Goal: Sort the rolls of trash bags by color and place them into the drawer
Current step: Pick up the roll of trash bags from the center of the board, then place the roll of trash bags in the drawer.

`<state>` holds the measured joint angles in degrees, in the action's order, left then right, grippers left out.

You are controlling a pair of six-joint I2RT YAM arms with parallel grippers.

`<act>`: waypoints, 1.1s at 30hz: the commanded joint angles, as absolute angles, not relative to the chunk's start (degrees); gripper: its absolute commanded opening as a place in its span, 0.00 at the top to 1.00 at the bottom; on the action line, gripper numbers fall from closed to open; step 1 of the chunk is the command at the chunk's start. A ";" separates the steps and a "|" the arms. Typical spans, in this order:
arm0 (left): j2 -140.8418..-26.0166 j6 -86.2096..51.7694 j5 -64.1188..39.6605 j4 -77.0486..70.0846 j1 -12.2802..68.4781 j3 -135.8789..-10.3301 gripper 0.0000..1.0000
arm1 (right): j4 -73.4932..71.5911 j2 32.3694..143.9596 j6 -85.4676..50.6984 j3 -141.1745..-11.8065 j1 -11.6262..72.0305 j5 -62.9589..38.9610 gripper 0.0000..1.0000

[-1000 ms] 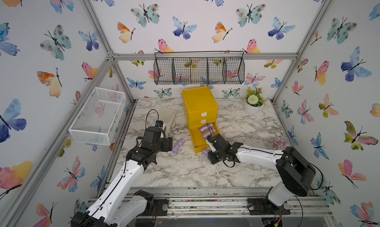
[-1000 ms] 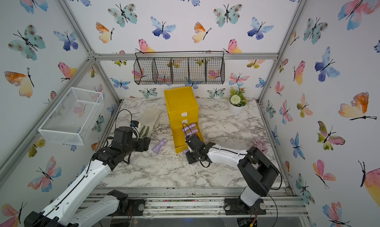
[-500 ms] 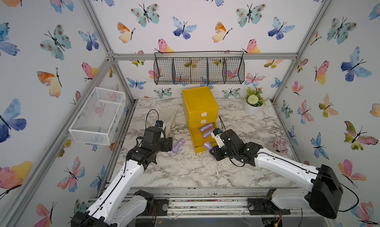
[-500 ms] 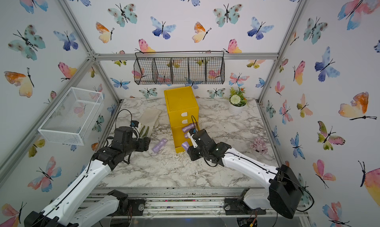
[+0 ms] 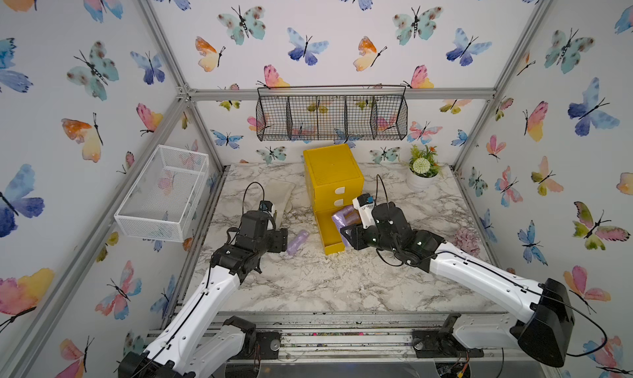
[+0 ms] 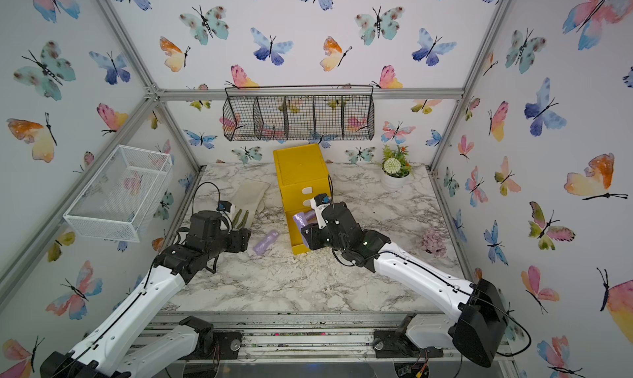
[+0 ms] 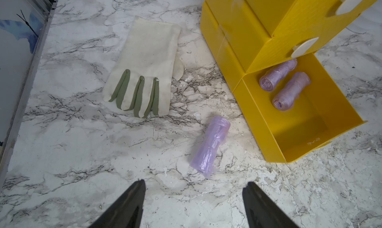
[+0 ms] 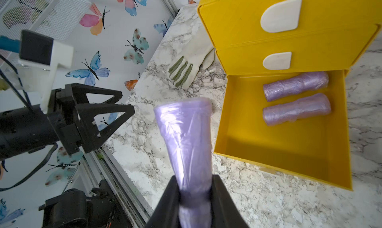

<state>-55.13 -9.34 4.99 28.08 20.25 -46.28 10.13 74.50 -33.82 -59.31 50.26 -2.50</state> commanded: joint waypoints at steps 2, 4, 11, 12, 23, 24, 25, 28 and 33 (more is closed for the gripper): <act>-54.80 -9.94 4.51 27.51 19.93 -46.02 0.21 | 5.33 74.90 -40.49 -59.53 50.63 3.33 0.74; -54.76 -10.03 4.57 27.45 19.89 -45.97 0.21 | 5.16 75.11 -44.22 -59.03 50.62 6.56 0.75; -54.76 -10.04 4.43 27.42 19.90 -46.04 0.21 | 4.96 76.44 -56.31 -57.03 50.54 15.64 0.79; -54.76 -10.03 4.32 27.47 19.93 -46.05 0.21 | 5.43 76.79 -57.74 -57.10 50.54 17.11 0.79; -54.31 -10.10 4.30 27.33 19.95 -45.88 0.21 | 11.34 82.37 -72.21 -58.68 47.83 22.94 0.81; -54.32 -10.02 4.26 27.33 19.95 -45.90 0.21 | 11.67 83.25 -73.28 -59.11 47.33 22.41 0.81; -54.40 -10.09 4.25 27.33 19.94 -45.93 0.21 | 12.38 84.14 -74.51 -59.72 46.99 22.16 0.81; -54.32 -10.05 4.27 27.42 19.94 -45.88 0.21 | 15.36 87.41 -78.45 -62.56 46.26 21.98 0.81; -54.05 -10.06 4.48 27.42 19.95 -45.88 0.20 | 19.64 93.84 -83.74 -68.46 45.45 20.38 0.79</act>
<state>-55.09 -9.54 4.99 28.05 20.25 -46.28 15.62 91.77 -78.76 -65.30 45.71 20.67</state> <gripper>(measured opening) 0.795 0.212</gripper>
